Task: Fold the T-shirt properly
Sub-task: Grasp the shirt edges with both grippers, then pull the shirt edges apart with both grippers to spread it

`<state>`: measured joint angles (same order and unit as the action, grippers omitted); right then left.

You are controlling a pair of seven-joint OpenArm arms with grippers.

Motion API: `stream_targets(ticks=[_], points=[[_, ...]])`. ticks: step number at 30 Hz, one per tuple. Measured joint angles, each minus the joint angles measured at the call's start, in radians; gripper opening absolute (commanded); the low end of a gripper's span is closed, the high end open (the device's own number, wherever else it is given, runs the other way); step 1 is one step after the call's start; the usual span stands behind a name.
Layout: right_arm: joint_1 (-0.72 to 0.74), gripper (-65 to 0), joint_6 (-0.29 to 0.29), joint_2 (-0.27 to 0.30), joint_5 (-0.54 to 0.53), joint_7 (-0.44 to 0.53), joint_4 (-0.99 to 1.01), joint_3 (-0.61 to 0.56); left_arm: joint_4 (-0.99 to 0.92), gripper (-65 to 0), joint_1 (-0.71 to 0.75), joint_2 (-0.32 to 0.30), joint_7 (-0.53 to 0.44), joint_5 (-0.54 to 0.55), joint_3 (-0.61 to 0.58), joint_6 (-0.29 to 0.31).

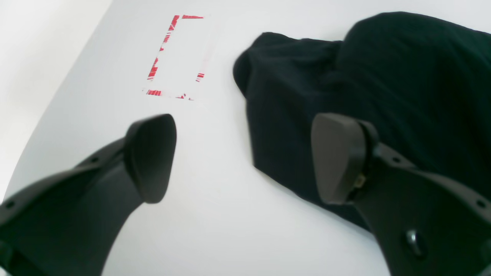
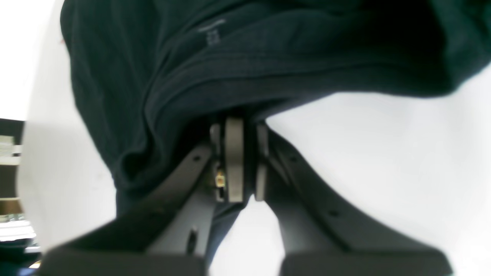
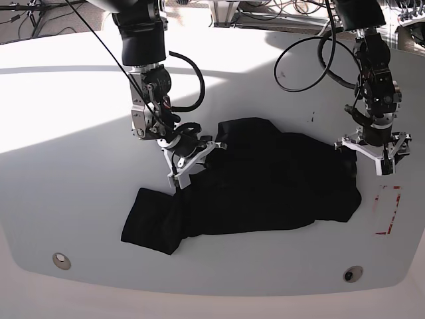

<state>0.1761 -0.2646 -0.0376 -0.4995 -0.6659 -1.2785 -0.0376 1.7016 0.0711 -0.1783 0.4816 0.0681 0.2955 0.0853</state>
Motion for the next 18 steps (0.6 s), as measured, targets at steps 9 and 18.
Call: stream_targets(ticks=[9,18], points=[[-0.126,-65.0,-0.008,0.049,-0.027,-0.076,-0.300,0.003,-0.014,-13.5,-0.018,0.001,0.005,-0.003,-0.021,-0.001],[-0.196,-65.0,0.002,0.080,-0.017,-0.123,-0.388,-0.001,-0.048,-13.5,-0.047,0.003,0.012,-0.008,-0.034,-0.006]])
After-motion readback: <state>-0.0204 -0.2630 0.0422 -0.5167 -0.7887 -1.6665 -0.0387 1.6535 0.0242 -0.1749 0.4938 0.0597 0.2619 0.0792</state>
